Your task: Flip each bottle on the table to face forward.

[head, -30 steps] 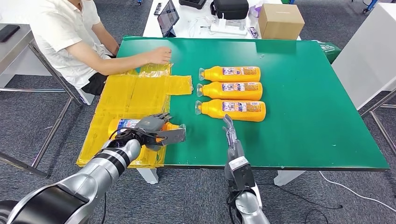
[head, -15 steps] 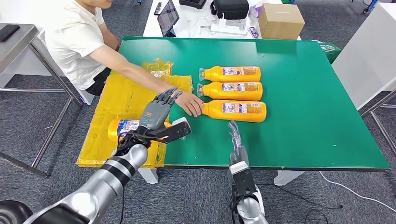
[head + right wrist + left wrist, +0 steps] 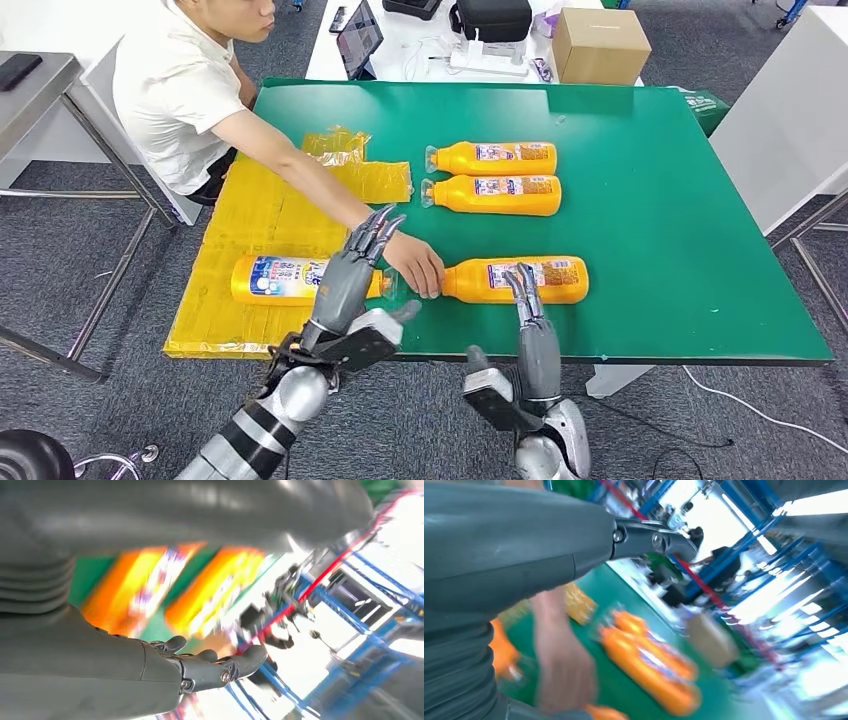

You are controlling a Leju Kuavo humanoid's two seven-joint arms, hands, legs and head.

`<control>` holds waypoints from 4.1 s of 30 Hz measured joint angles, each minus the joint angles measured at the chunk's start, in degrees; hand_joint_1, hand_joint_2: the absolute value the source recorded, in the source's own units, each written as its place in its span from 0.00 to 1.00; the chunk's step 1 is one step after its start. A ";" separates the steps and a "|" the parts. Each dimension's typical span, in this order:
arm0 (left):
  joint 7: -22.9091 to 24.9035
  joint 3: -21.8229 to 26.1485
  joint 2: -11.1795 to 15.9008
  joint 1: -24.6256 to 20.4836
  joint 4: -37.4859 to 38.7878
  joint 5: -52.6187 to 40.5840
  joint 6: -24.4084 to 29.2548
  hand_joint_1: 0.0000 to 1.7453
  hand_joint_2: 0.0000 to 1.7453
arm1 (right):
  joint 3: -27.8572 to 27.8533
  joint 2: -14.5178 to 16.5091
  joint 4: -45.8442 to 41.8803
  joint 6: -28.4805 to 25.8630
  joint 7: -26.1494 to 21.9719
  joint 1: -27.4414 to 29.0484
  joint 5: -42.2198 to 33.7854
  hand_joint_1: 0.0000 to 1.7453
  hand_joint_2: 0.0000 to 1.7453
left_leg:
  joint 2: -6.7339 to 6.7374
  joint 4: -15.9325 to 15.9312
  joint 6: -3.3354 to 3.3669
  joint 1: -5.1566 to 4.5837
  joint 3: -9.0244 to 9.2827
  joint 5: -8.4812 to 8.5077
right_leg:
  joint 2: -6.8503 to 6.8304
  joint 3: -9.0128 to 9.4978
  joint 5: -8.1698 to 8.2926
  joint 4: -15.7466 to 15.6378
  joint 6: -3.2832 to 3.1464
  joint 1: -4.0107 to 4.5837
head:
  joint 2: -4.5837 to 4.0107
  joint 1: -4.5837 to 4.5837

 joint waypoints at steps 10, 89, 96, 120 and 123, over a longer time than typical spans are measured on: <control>-2.16 -2.95 -0.74 3.33 -2.95 11.49 -3.55 0.00 1.00 | -11.92 -5.33 13.76 -2.35 6.47 -10.47 26.76 0.00 1.00 | 0.00 0.01 0.03 -0.06 0.02 0.03 | 0.01 0.02 0.07 0.00 0.07 -0.08 | 0.00 -0.02; -4.98 -5.22 -5.59 4.83 -0.49 29.50 -6.52 0.00 1.00 | -9.11 -9.93 48.12 11.92 10.09 -28.82 9.68 1.00 1.00 | 0.06 0.02 0.20 -0.06 0.98 -0.13 | 0.09 1.00 0.01 -0.16 0.31 -0.07 | 0.00 0.01; -7.31 -3.41 -5.26 9.78 -0.52 50.03 -10.39 0.00 1.00 | -11.80 -4.87 40.60 2.70 2.26 -21.35 -4.02 1.00 1.00 | 0.05 0.00 0.19 -0.03 0.65 -0.14 | 0.09 0.72 -0.03 -0.12 0.30 -0.03 | 0.00 0.00; -2.33 -0.44 -1.68 15.84 -7.93 60.14 -14.18 0.00 1.00 | 9.99 4.43 15.55 3.02 -1.48 -9.06 -16.03 1.00 1.00 | 0.00 -0.01 0.14 -0.02 0.11 -0.15 | 0.02 0.18 -0.12 -0.11 0.22 -0.04 | 0.00 0.00; -2.78 -0.55 -1.67 15.74 -8.17 59.68 -14.18 0.00 1.00 | 11.16 4.40 15.45 3.43 -1.67 -9.06 -16.11 1.00 1.00 | 0.00 -0.01 0.14 -0.02 0.10 -0.15 | 0.02 0.18 -0.12 -0.11 0.22 -0.04 | 0.00 0.00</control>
